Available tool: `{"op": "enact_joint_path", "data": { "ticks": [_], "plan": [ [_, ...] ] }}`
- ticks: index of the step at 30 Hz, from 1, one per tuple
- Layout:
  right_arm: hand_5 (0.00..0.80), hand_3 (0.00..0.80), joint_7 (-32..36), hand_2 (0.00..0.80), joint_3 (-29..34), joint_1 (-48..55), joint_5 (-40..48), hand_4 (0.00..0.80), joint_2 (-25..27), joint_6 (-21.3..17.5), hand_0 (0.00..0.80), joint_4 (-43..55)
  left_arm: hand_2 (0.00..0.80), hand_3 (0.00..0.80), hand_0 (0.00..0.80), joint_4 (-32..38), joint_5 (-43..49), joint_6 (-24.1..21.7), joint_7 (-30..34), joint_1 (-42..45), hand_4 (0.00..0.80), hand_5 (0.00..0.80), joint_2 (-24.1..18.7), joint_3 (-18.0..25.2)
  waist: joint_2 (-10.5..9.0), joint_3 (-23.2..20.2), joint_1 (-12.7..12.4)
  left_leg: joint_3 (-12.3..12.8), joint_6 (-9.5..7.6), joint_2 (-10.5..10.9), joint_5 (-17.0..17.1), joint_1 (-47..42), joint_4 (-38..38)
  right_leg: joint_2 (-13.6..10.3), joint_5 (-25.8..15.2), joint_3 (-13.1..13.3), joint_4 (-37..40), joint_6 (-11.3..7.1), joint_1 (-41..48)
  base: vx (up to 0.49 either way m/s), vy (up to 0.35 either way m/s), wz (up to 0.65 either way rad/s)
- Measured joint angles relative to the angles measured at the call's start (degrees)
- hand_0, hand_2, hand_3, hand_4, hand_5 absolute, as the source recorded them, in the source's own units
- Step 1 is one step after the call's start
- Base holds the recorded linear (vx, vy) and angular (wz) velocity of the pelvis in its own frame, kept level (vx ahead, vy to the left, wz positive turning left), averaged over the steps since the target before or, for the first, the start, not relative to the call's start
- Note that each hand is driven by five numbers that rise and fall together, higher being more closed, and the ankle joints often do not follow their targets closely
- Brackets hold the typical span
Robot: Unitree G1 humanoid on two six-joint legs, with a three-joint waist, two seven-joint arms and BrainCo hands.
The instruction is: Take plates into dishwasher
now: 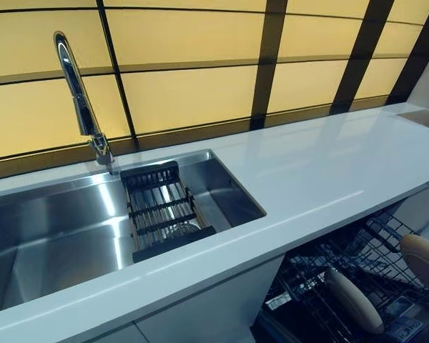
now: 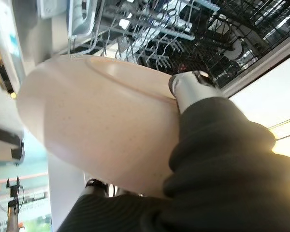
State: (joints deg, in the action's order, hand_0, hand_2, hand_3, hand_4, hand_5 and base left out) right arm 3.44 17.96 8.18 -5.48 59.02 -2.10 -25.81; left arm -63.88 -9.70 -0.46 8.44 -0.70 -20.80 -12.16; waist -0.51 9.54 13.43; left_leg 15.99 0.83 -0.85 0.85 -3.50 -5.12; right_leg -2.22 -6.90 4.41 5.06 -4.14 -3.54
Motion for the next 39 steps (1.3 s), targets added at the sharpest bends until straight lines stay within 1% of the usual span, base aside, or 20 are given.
{"op": "enact_joint_path", "data": {
  "ticks": [7,13,16,21,23,27,32,33,39],
  "plan": [
    [0.8,0.8,0.9,0.8,-2.5,-2.6,0.0,0.8,-1.1,0.4,0.8,0.9,0.0,0.0,0.0,1.8,0.0,-0.7,0.6,-0.4,0.0,0.0,0.2,0.0,1.64,2.3,0.0,0.0,-0.01,-0.1,0.0,0.1,0.0,0.0,0.0,-0.1,0.0,0.01,-0.1,0.0,0.0,0.0],
    [0.8,0.8,0.9,0.8,-3.2,-4.9,0.0,0.8,-2.6,1.2,0.8,1.0,0.0,0.0,0.0,2.8,-0.1,-1.1,0.9,-0.5,0.0,0.0,0.9,0.0,4.05,4.3,-0.1,0.2,-0.01,-0.1,0.0,0.2,0.0,-0.1,0.1,-0.3,0.1,0.07,-0.6,-0.006,0.008,-0.01],
    [0.8,0.8,0.9,0.8,-3.2,-5.8,0.0,0.8,-3.3,1.3,0.8,1.0,0.0,0.0,0.0,3.1,-0.1,-1.1,1.1,-0.5,0.0,0.0,1.3,0.0,4.89,4.8,0.0,0.5,0.03,-0.1,0.0,0.2,0.0,-0.1,0.1,-0.3,0.1,0.09,-0.6,-0.01,0.022,-0.06],
    [0.8,0.8,0.9,0.8,-3.7,-5.9,-0.1,0.8,-4.3,1.5,0.8,2.8,0.0,0.0,0.0,3.9,-0.1,-1.0,1.1,-0.7,0.0,0.0,2.1,-0.1,5.79,5.6,0.1,0.6,0.05,-0.2,0.0,0.2,0.1,-0.1,0.1,-0.4,0.0,0.09,-0.7,-0.001,0.011,-0.02],
    [0.8,0.8,0.8,0.8,-5.3,-6.2,-0.1,0.8,-4.5,1.6,0.8,3.3,0.0,0.0,0.0,4.1,-0.3,-1.0,1.1,-0.8,0.0,0.0,2.3,-0.1,6.01,5.7,0.1,0.6,0.06,-0.2,0.0,0.2,0.1,-0.1,0.1,-0.4,0.1,0.1,-0.7,0.0,0.0,0.0],
    [0.8,0.8,0.8,0.8,-5.6,-6.9,-0.7,0.8,-4.6,2.1,0.8,3.3,0.0,0.0,0.0,4.1,-0.6,-1.0,1.1,-0.9,0.0,0.0,2.8,-0.1,6.95,6.2,0.1,0.7,0.06,-0.2,0.0,0.2,0.0,-0.3,0.1,-1.2,0.1,0.09,-0.7,-0.009,0.001,0.0],
    [0.8,0.8,-0.1,0.8,-7.1,-8.4,-0.7,0.8,-4.6,2.5,0.8,3.2,0.0,0.0,0.0,4.1,-0.7,-0.9,1.1,-1.0,0.0,0.0,3.0,-0.1,7.55,6.5,0.1,0.8,0.12,-0.3,0.0,0.3,0.1,-0.5,0.0,-1.8,0.0,0.15,-1.0,-0.019,0.006,-0.01],
    [0.8,0.8,-0.3,0.8,-7.4,-9.0,-0.8,0.8,-4.6,2.5,0.8,3.2,0.0,0.0,0.0,4.2,-0.8,-0.9,1.1,-1.5,0.0,0.0,3.1,-0.1,8.09,6.8,0.1,0.9,0.13,-0.2,0.0,0.4,0.1,-0.6,0.0,-1.9,0.0,0.23,-1.1,0.0,0.0,0.0],
    [0.8,0.8,-1.5,0.8,-7.8,-11.5,-2.4,0.8,-4.6,2.5,0.8,2.7,0.0,0.0,0.0,4.5,-1.2,-0.9,1.1,-1.8,0.0,0.0,3.2,-0.1,9.91,7.8,0.0,1.0,0.1,-0.1,0.0,1.2,0.2,-0.8,-0.3,-1.9,0.0,0.56,-1.8,-0.006,0.0,0.0]
  ]
}}
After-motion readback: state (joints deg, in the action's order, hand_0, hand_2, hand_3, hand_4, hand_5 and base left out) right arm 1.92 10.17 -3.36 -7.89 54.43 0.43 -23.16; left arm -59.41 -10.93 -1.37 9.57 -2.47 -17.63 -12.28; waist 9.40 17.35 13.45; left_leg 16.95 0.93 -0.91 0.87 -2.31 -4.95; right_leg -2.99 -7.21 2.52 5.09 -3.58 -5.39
